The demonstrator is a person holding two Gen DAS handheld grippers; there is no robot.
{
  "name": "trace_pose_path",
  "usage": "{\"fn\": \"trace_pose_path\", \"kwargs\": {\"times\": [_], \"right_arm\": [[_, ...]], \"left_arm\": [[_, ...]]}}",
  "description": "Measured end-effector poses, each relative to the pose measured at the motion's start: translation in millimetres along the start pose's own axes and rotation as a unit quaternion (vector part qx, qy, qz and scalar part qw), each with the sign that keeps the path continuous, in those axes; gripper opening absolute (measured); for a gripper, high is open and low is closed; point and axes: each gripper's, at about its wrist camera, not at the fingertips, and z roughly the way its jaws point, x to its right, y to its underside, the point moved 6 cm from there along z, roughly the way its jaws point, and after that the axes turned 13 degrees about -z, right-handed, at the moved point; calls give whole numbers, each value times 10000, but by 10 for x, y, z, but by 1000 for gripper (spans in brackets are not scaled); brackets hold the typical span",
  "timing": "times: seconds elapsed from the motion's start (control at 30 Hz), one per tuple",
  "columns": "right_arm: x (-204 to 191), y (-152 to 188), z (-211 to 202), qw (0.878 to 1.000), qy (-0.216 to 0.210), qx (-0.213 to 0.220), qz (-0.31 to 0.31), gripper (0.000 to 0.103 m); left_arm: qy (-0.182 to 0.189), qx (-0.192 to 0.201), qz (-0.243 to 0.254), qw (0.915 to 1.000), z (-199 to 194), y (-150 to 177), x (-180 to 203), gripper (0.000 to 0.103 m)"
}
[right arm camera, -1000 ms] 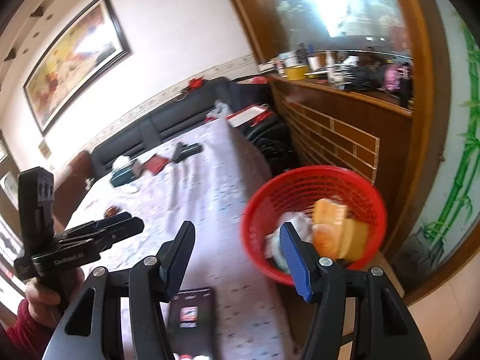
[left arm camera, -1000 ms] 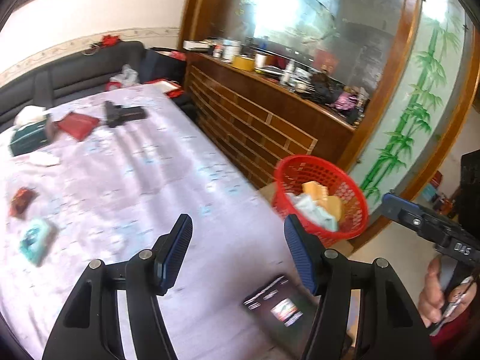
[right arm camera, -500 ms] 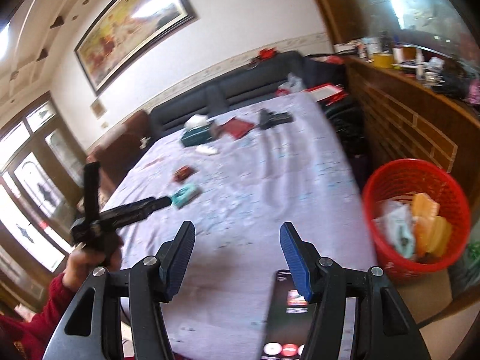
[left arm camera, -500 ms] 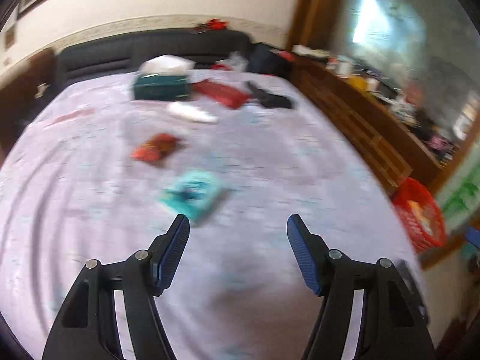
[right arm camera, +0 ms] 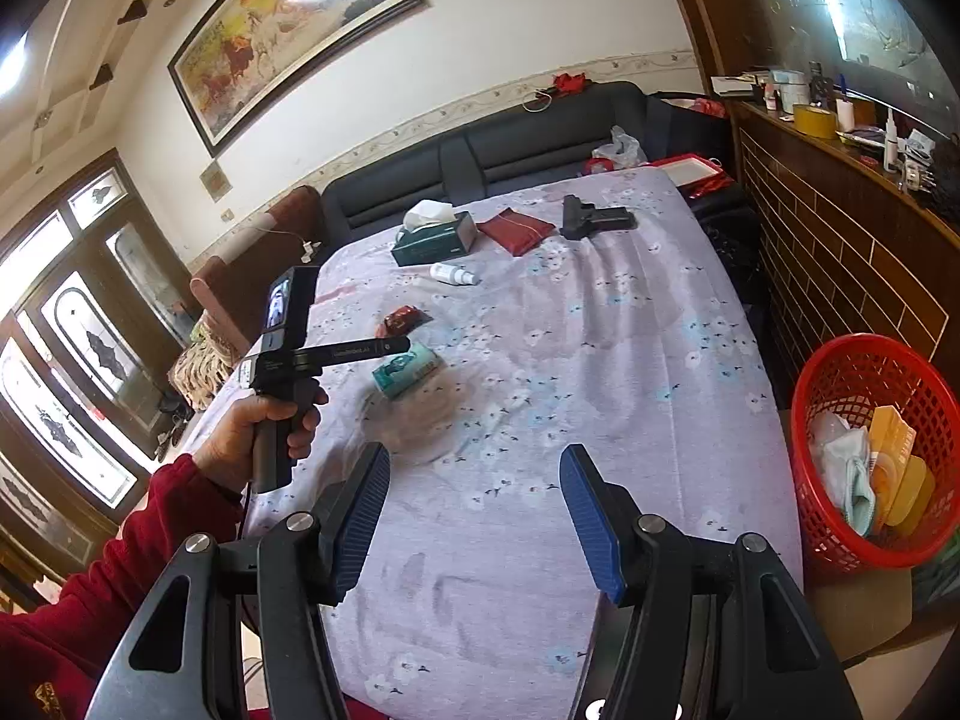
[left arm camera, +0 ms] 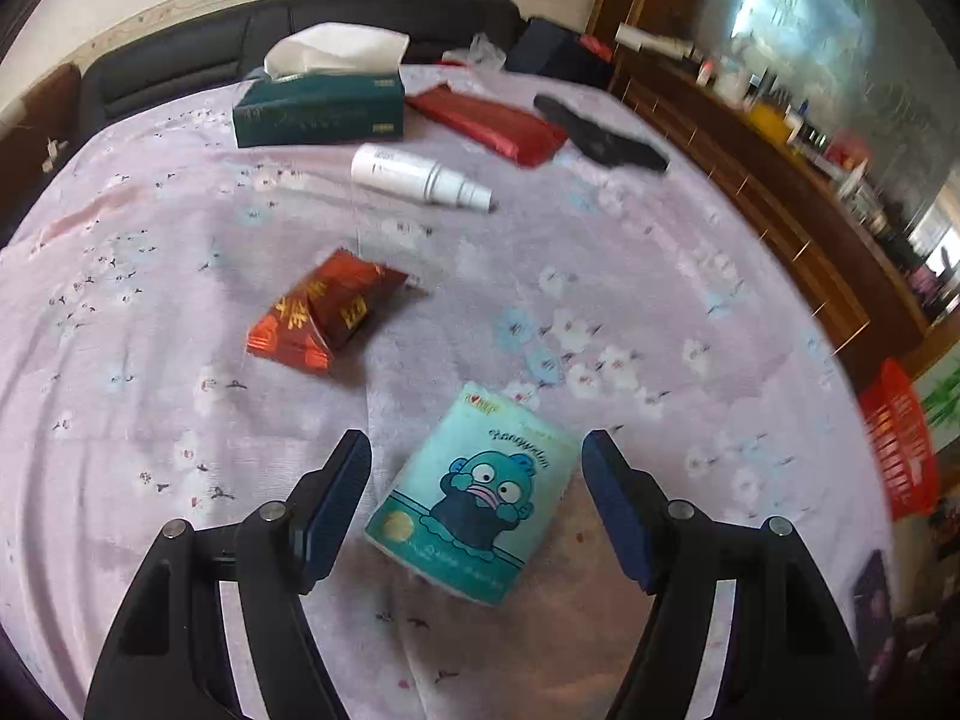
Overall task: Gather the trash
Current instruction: 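Move the left gripper to the teal tissue packet and grasp it, then grasp the red snack packet with the right gripper while the left holds the tissue packet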
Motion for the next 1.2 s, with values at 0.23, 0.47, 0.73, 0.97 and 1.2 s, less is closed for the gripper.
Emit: {"fn": "trace_pose_path", "kwargs": {"times": [0.23,0.47,0.73,0.97,1.2], "right_arm": [[85,-23,62,10000,42,-57,30,64],[95,-47,135,9999,29,-102,45,63],[-20,-190,273,9997,-37,-224,-72,64],[-398,-578,855,9969,-448,-581,-301,63],[-792,-965,2172,9881,-839,-1271,-216,63]], "left_arm": [[-548,113,753,9956,170,173,152,71],[-355,230,480,9980,132,205,137,41],[-308,674,-159,9971,-389,389,-49,29],[-530,1424,-596,9866,-1063,588,-493,29],[-645,1521,-634,9842,-1218,680,-705,29]]}}
